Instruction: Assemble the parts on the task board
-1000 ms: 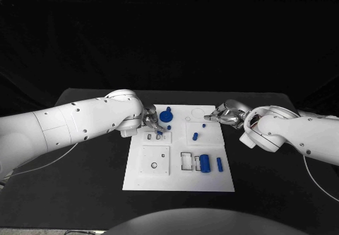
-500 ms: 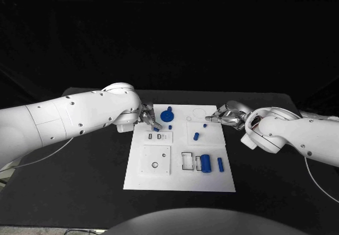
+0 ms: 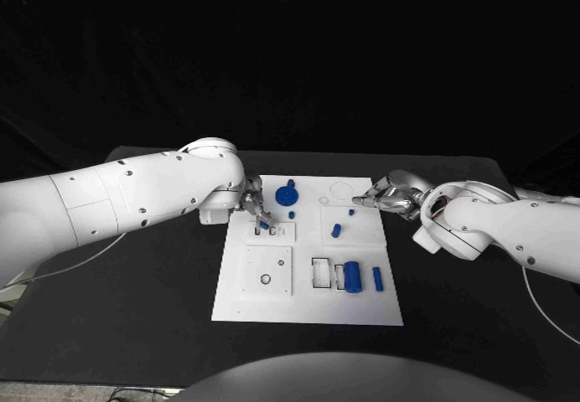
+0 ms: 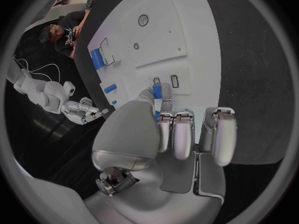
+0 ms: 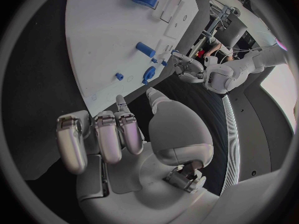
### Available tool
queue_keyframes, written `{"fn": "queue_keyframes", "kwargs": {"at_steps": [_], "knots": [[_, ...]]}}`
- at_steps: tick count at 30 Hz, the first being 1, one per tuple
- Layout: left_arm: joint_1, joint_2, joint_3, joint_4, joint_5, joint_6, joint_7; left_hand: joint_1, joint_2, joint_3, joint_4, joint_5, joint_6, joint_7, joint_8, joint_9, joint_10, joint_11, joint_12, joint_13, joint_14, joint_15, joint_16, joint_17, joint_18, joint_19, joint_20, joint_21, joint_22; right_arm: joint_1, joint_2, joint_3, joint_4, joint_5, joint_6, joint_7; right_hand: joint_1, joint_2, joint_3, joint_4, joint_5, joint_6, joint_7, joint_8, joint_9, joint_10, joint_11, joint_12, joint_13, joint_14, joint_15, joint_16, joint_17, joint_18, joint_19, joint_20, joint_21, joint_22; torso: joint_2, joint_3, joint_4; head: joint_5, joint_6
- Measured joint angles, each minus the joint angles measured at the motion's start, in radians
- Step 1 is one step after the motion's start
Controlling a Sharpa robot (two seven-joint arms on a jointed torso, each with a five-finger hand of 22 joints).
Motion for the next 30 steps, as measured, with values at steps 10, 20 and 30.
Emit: {"fn": "queue_keyframes", "kwargs": {"at_steps": [10, 20, 30], "knots": [[0.0, 0.017, 0.0, -0.007, -0.008, 0.02, -0.024, 0.0, 0.0, 0.0, 0.0, 0.0, 0.0, 0.0, 0.002, -0.001, -0.002, 0.002, 0.0, 0.0, 0.0, 0.0, 0.0, 0.0, 0.0, 0.0, 0.0, 0.0, 0.0, -0.002, 0.004, 0.0, -0.003, 0.0, 0.0, 0.0, 0.0, 0.0, 0.0, 0.0, 0.0, 0.0, 0.0, 0.0, 0.0, 0.001, 0.001, 0.0, 0.0, 0.0, 0.0, 0.0, 0.0, 0.0, 0.0, 0.0, 0.0, 0.0, -0.001, 0.0002, -0.0002, 0.003, -0.003], [0.0, 0.034, -0.001, -0.02, -0.012, 0.024, -0.027, -0.003, -0.003, 0.0, 0.0, 0.0, 0.0, 0.0, 0.003, 0.0, -0.002, 0.002, 0.001, 0.0, 0.0, 0.0, 0.0, 0.0, 0.0, 0.0, 0.0, 0.0, 0.0, -0.003, 0.008, 0.0, -0.005, -0.001, 0.0, 0.001, 0.0, 0.0, 0.0, 0.0, 0.0, 0.0, 0.0, 0.0, 0.0, 0.001, 0.001, 0.0, 0.0, 0.0, 0.0, 0.0, 0.0, 0.0, 0.0, 0.0, 0.0, 0.0, -0.001, 0.0002, 0.0001, 0.002, -0.001], [-0.001, 0.041, -0.002, -0.028, -0.013, 0.026, -0.027, -0.004, -0.004, 0.003, -0.003, -0.001, 0.0, 0.0, 0.002, 0.0, 0.001, -0.001, 0.001, 0.0, 0.0, 0.0, 0.0, 0.0, 0.0, 0.0, 0.0, 0.0, 0.0, -0.003, 0.01, 0.0, -0.005, -0.001, 0.0, 0.002, 0.0, 0.0, 0.0, 0.0, 0.0, 0.0, 0.0, 0.0, 0.0, 0.001, 0.001, 0.0, 0.0, 0.0, 0.0, 0.0, 0.0, 0.0, 0.0, 0.0, 0.0, 0.001, -0.001, 0.0007, 0.0001, 0.001, 0.0]]}}
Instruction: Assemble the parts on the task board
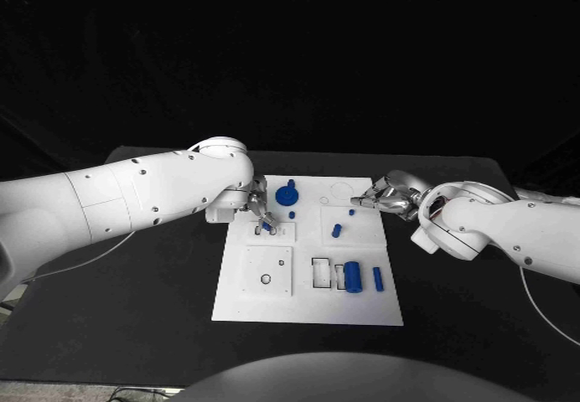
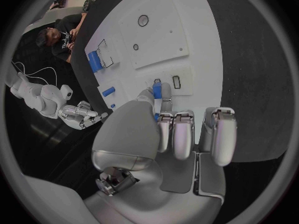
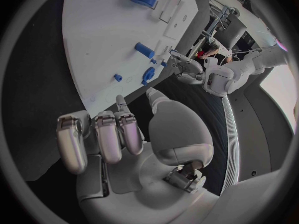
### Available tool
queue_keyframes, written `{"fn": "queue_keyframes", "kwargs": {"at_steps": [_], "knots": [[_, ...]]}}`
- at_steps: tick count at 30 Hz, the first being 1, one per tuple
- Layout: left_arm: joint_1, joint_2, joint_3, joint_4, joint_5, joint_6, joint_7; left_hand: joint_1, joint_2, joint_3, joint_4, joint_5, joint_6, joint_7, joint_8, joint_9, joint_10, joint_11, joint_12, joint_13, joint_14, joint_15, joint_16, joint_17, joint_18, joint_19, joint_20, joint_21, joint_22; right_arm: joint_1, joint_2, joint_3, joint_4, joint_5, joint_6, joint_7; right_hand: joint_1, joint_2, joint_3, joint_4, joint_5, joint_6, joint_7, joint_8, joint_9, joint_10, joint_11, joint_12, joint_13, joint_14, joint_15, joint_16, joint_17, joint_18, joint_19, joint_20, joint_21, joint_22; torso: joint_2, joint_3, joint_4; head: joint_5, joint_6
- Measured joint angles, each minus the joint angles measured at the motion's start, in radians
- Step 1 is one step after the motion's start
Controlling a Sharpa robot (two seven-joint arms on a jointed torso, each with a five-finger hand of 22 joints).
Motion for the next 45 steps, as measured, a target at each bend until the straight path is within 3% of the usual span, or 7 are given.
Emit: {"fn": "queue_keyframes", "kwargs": {"at_steps": [45], "knots": [[-0.008, 0.02, -0.001, -0.01, -0.019, 0.005, -0.01, 0.003, 0.003, 0.012, 0.007, 0.0, 0.0, 0.0, -0.009, -0.004, -0.002, 0.002, 0.002, 0.0, 0.0, 0.0, 0.0, 0.001, 0.0, 0.0, 0.0, 0.0, 0.0, 0.0, 0.002, 0.0, 0.003, -0.001, 0.0, 0.0, 0.0, 0.0, 0.0, 0.0, 0.0, -0.003, 0.003, 0.0, 0.001, 0.0, 0.0, 0.0, 0.001, 0.0, 0.0, 0.0, 0.0, 0.0, 0.0, 0.0, 0.0, -0.001, 0.0, -0.0001, 0.0004, -0.004, -0.01]]}}
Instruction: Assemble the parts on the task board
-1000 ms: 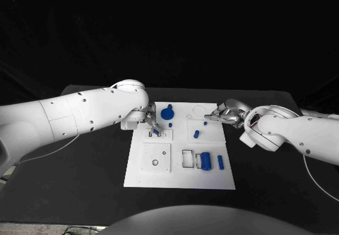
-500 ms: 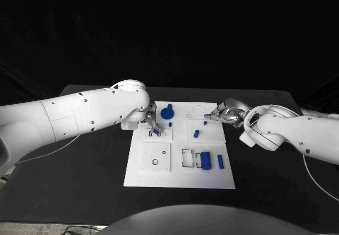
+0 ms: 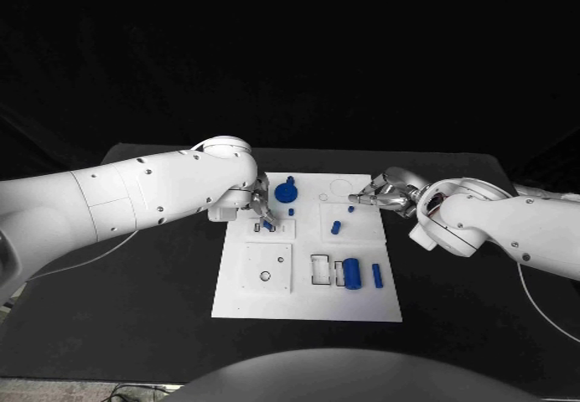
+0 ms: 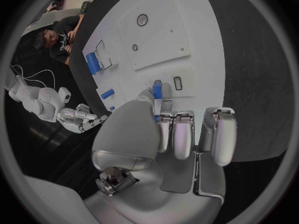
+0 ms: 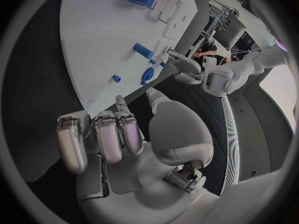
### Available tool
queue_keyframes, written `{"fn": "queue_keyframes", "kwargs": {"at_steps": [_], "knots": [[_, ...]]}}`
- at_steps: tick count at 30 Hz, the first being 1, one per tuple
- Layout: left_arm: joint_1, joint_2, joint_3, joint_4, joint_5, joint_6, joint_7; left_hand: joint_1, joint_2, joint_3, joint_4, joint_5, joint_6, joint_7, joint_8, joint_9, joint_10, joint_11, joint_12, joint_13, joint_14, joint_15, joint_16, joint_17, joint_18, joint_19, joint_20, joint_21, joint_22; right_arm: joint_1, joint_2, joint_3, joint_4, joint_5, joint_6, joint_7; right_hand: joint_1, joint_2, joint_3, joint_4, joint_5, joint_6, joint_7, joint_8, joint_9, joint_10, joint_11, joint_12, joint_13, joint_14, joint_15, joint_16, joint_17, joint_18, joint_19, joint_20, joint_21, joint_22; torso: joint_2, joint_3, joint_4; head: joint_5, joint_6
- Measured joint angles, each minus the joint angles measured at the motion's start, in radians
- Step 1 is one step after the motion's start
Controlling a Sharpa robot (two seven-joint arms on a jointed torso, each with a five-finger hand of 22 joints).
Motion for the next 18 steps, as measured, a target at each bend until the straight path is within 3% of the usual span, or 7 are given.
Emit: {"fn": "queue_keyframes", "kwargs": {"at_steps": [18], "knots": [[-0.005, 0.008, 0.0, -0.007, -0.001, 0.006, -0.002, -0.001, -0.001, 0.003, -0.003, -0.014, 0.0, 0.0, -0.005, -0.002, -0.002, 0.002, 0.0, 0.001, 0.0, 0.0, 0.0, 0.0, 0.0, 0.0, 0.0, 0.0, 0.0, 0.0, 0.0, 0.0, 0.001, 0.0, 0.0, 0.0, 0.0, 0.0, 0.0, 0.0, 0.0, 0.0, 0.0, 0.0, 0.0, 0.0, 0.0, 0.0, 0.0, 0.0, 0.0, 0.0, 0.0, 0.0, 0.0, 0.0, 0.0, 0.0, 0.0, -0.0002, -0.0004, -0.003, -0.003]]}}
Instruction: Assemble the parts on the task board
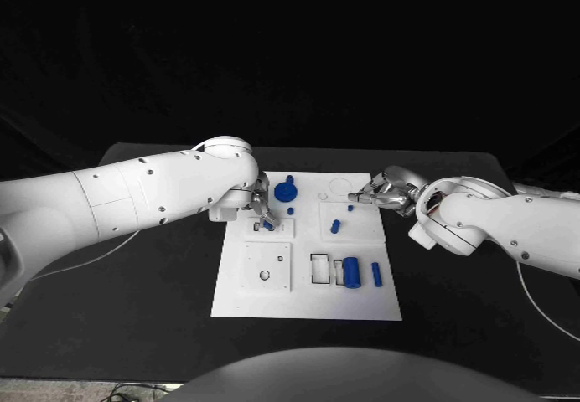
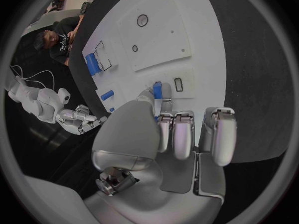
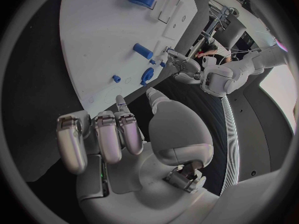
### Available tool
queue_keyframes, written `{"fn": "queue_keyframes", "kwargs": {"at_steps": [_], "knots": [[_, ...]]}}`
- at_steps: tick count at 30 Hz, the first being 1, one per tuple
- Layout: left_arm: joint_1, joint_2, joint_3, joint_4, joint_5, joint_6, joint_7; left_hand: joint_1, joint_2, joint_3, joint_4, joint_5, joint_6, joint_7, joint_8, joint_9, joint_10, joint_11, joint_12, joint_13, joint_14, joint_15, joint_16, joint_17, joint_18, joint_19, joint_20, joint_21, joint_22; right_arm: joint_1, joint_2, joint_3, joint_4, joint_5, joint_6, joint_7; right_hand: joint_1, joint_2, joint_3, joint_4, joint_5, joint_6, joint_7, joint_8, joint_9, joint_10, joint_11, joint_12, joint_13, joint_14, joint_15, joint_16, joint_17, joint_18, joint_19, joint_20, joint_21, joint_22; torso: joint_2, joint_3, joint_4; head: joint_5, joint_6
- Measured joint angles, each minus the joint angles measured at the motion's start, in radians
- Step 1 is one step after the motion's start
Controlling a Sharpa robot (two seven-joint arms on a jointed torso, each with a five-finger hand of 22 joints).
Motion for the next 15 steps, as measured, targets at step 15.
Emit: {"fn": "queue_keyframes", "kwargs": {"at_steps": [15], "knots": [[-0.002, 0.002, 0.0, -0.001, -0.011, 0.0, -0.001, -0.008, 0.0, 0.004, 0.001, -0.001, 0.0, 0.0, -0.006, 0.0, 0.0, 0.0, 0.0, -0.001, 0.0, 0.0, 0.0, 0.0, 0.0, 0.0, 0.0, 0.0, 0.0, 0.0, 0.0, 0.0, 0.0, 0.0, 0.0, 0.0, 0.0, 0.0, 0.0, 0.0, 0.0, 0.0, 0.0, 0.0, 0.0, 0.0, 0.0, 0.0, 0.0, 0.0, 0.0, 0.0, 0.001, 0.0, 0.0, 0.0, 0.0, 0.0, 0.0, 0.0004, 0.0006, 0.0, -0.002]]}}
